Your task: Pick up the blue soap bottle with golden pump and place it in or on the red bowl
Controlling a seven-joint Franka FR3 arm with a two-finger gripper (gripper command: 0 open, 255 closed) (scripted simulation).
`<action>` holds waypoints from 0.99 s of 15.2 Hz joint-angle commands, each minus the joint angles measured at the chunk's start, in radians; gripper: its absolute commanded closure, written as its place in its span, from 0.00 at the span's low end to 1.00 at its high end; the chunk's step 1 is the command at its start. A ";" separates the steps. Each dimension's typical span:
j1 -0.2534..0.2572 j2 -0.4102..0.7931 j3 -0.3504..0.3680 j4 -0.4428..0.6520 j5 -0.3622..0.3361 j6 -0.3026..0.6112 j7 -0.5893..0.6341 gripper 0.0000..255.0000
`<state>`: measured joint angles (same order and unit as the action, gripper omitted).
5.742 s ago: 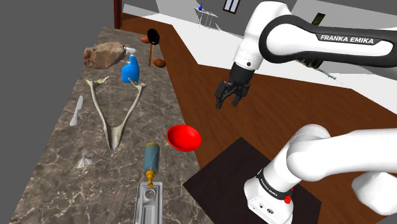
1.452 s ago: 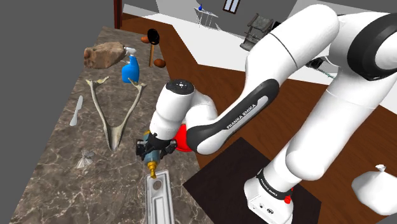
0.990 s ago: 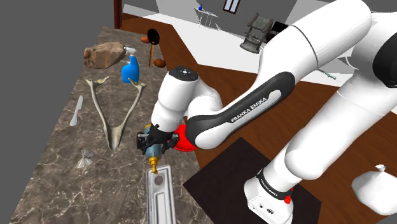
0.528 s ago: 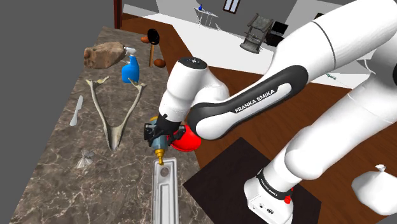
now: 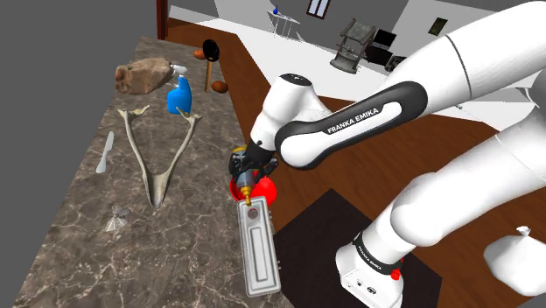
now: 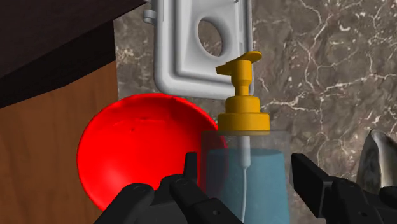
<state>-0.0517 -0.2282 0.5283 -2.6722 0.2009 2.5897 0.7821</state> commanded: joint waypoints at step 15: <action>-0.083 0.108 -0.118 -0.075 -0.032 0.166 -0.186 1.00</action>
<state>-0.1321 -0.1372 0.4061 -2.7446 0.1768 2.7361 0.5878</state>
